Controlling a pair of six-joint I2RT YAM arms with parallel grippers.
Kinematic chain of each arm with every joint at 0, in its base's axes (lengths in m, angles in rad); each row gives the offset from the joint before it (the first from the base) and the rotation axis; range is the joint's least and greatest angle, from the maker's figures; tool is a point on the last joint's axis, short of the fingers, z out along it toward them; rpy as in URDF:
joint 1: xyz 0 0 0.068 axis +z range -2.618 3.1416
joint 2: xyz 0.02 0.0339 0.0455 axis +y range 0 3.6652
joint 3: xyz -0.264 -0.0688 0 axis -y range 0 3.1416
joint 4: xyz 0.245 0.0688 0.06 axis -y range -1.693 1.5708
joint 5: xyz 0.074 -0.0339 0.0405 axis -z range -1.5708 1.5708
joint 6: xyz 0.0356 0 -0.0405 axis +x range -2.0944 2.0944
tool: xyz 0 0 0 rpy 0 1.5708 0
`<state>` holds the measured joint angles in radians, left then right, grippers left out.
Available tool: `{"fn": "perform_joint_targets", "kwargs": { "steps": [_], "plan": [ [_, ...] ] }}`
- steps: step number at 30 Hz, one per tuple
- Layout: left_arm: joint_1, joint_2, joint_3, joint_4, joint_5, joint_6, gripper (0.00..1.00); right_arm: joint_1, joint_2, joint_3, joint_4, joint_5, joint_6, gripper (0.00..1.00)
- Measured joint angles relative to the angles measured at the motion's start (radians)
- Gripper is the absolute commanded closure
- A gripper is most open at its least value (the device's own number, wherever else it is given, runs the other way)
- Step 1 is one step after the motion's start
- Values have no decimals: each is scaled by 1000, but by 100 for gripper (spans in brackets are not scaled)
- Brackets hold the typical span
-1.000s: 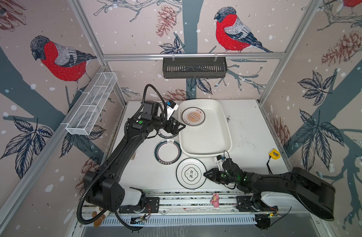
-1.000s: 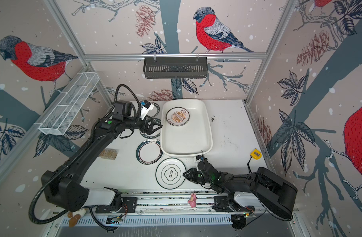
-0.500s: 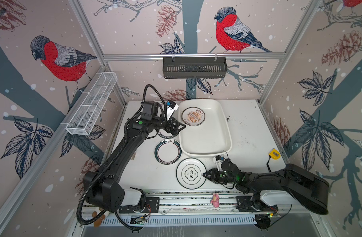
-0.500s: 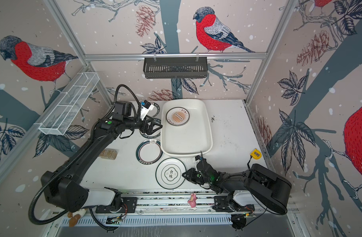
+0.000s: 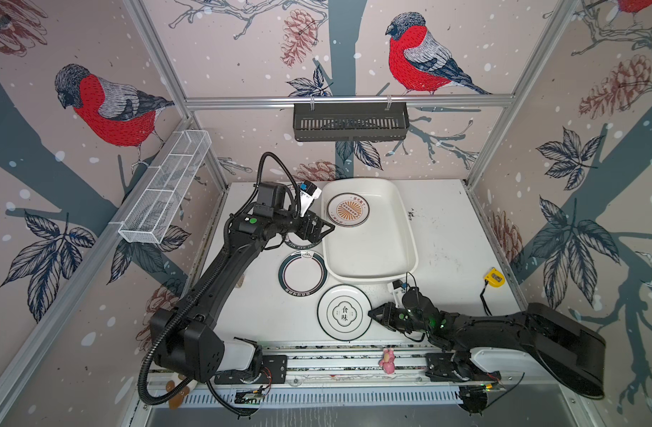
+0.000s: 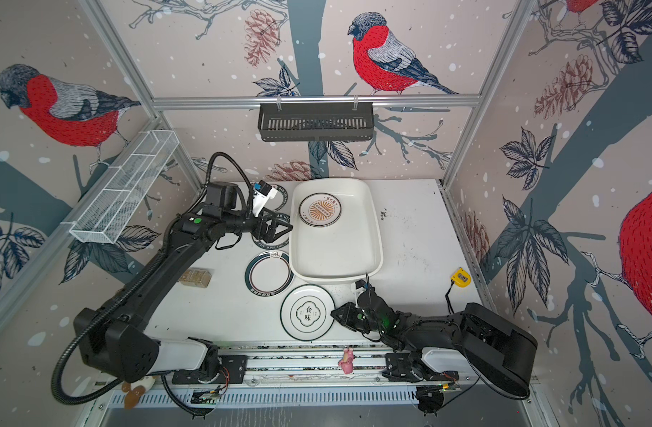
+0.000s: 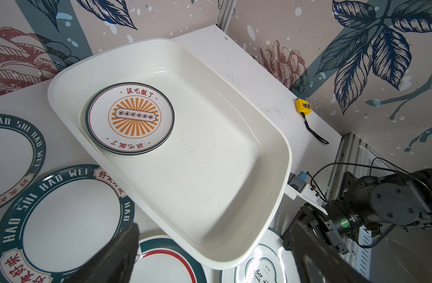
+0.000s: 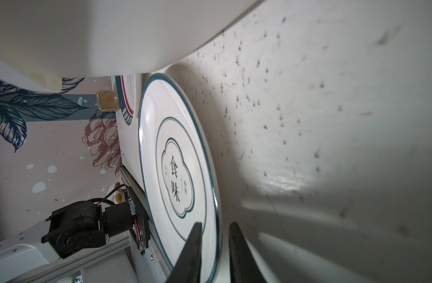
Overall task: Place the plates into the plastic bin on the countertop
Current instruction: Pick up the plate from the bottom-center of the table.
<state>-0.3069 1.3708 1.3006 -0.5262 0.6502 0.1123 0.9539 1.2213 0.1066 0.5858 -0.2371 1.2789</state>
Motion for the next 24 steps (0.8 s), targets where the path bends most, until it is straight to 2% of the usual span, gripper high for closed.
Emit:
{"fn": "perform_joint_targets", "kwargs": {
  "steps": [11, 24],
  "plan": [
    [0, -6, -8, 0, 0, 0, 4, 0, 73, 9, 45, -7, 1, 83],
    [0, -8, -8, 0, 0, 0, 4, 0, 40, -5, 43, -5, 8, 95]
  ]
}}
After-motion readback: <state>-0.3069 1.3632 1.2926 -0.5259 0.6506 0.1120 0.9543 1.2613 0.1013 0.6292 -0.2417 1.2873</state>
